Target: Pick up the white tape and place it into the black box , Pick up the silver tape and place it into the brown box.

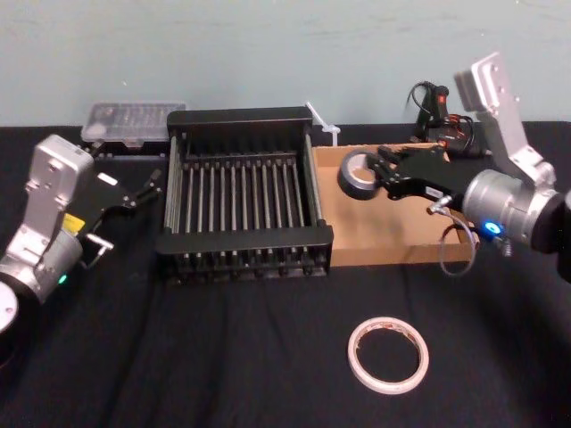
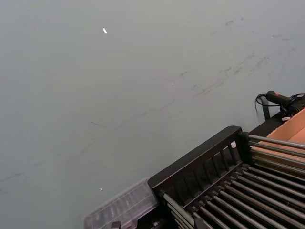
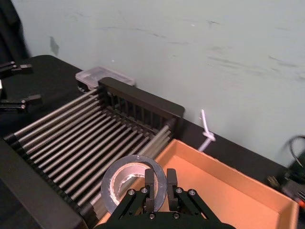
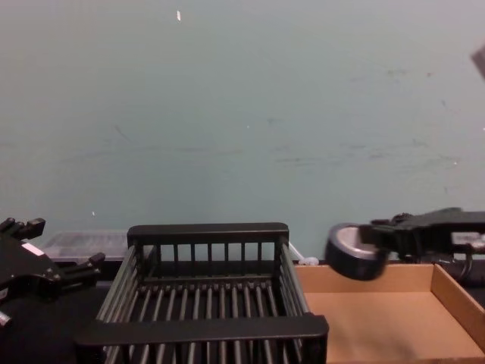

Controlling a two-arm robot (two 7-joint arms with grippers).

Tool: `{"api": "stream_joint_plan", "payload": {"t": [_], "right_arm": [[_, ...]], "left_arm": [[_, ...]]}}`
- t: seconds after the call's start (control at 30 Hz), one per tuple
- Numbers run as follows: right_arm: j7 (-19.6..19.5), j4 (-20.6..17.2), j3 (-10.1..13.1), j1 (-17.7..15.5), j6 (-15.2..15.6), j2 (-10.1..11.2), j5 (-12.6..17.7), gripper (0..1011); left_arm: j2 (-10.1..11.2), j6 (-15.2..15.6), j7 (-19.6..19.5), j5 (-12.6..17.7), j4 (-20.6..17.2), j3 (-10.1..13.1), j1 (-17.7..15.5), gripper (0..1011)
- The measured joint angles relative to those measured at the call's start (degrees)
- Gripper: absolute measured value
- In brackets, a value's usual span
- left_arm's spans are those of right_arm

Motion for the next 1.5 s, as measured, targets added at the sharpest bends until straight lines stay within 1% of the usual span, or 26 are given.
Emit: {"api": "stream_joint_plan", "payload": {"t": [0.13,0.23,0.27,0.47,0.63,0.93,1.37,1.5], "right_arm": [[0.95,2.11,-1.8,2.36,-0.46,-1.62,-0.66,157],[1.37,3.06,-2.65,3.32,-0.68,-2.4,-0.91,158],[1.7,3.67,-3.25,3.95,-0.84,-2.93,-1.06,158],[2.83,5.55,-5.06,5.82,-1.5,-4.65,-1.34,158],[3.1,6.3,-5.74,6.66,-1.74,-5.44,-1.43,158],[1.8,7.73,-5.38,7.21,-1.95,-6.05,-1.64,158],[0.03,11.0,-2.4,7.34,-2.06,-5.3,-1.66,158],[-0.42,11.79,-1.8,7.16,-2.05,-5.1,-1.93,158]], "left_arm": [[0.0,0.0,0.0,0.0,0.0,0.0,0.0,1001],[0.0,0.0,0.0,0.0,0.0,0.0,0.0,1001],[0.0,0.0,0.0,0.0,0.0,0.0,0.0,1001],[0.0,0.0,0.0,0.0,0.0,0.0,0.0,1001],[0.0,0.0,0.0,0.0,0.0,0.0,0.0,1001],[0.0,0.0,0.0,0.0,0.0,0.0,0.0,1001],[0.01,0.0,0.0,0.0,0.0,0.0,0.0,1001],[0.0,0.0,0.0,0.0,0.0,0.0,0.0,1001]]}}
